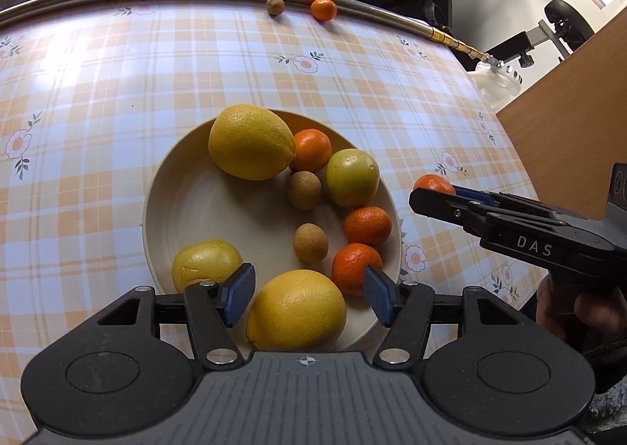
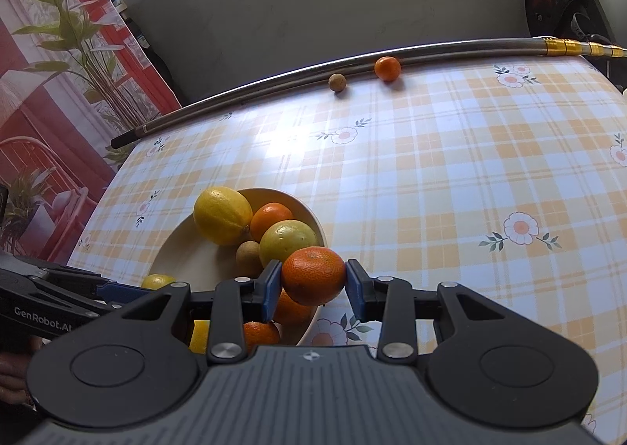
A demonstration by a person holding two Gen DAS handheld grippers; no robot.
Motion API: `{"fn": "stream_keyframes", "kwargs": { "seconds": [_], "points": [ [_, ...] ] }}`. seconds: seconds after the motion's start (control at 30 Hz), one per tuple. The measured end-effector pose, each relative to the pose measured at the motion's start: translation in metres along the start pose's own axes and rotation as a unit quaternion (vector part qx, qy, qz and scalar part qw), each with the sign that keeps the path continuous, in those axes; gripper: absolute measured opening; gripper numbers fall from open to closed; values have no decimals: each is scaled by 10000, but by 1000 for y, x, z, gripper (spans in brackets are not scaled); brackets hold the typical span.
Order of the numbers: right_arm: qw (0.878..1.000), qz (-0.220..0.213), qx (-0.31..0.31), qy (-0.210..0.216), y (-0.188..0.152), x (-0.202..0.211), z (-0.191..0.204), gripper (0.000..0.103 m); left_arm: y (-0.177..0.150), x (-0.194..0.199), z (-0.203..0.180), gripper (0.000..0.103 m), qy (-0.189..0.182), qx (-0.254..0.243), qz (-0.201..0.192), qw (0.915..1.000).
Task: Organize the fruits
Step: 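Lower the orange into the plate and open the right gripper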
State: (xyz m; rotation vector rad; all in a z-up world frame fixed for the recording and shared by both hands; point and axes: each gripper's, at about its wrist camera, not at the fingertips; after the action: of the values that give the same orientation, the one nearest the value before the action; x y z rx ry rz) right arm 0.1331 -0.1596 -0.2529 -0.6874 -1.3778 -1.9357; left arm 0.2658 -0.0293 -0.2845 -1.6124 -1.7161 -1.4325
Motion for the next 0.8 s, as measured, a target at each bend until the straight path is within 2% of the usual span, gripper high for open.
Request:
{"fn": "stream_keyframes", "kwargs": {
  "seconds": [0.4,0.8],
  "points": [
    [9978,257,589,190,3,-21,31,38,17,40,16,64,405,210,-773,9960],
    [9956,347,826,275,5,-30,45,40,16,45,31,63,564,397,-861,9939]
  ]
}}
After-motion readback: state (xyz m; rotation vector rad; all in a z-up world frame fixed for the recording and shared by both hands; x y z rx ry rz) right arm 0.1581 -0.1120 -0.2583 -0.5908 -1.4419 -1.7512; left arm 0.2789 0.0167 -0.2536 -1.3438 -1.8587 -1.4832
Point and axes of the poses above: each gripper's, at about its wrist camera, not at the fingertips, and x roughly against the way its jaws point, z to its left, y to its top, and after that the axes turned 6 degrees about -y, right-handed
